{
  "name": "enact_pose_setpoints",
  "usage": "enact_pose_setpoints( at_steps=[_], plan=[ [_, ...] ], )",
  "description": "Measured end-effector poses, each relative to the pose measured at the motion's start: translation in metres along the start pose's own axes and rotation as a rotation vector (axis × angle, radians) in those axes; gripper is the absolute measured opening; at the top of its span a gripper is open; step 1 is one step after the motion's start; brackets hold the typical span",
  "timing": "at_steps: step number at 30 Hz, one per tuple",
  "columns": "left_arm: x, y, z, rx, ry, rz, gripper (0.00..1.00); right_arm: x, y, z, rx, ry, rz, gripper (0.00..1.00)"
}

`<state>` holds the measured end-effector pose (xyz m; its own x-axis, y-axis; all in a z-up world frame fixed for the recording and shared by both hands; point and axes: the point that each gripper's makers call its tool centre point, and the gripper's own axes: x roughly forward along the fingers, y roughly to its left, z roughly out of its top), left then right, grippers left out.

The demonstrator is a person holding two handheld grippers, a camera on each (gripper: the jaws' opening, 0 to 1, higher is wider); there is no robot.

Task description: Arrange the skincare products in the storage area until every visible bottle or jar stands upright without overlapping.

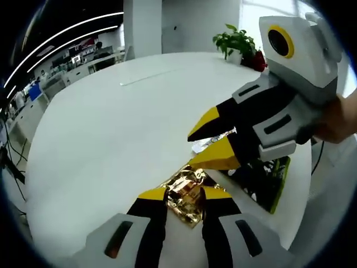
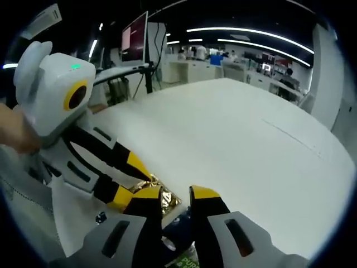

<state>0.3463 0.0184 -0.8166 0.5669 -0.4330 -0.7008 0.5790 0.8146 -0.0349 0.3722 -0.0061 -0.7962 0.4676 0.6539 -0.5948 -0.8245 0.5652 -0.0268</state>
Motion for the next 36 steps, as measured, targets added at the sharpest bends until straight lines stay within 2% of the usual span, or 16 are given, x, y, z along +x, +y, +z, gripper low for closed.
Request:
enact_pose_setpoints(
  at_steps=[7,14,24,32,36],
  plan=[
    [-0.01,-0.003,0.009,0.003,-0.023,0.001,0.31,-0.011,0.006,0.008,-0.008,-0.022,0.008,0.27],
    [-0.019,-0.009,0.008,0.004,-0.026,0.003,0.43,-0.031,0.017,0.013,-0.031,-0.041,0.022,0.35],
    [-0.045,-0.021,0.004,-0.009,-0.035,0.012,0.56,-0.073,0.039,0.015,-0.078,-0.08,0.045,0.48],
    [-0.064,-0.033,0.001,-0.031,-0.05,0.012,0.64,-0.107,0.041,0.013,-0.113,-0.1,0.016,0.58],
    [-0.07,-0.038,-0.005,-0.048,-0.053,0.006,0.68,-0.127,0.037,0.013,-0.124,-0.111,-0.024,0.65]
  ],
)
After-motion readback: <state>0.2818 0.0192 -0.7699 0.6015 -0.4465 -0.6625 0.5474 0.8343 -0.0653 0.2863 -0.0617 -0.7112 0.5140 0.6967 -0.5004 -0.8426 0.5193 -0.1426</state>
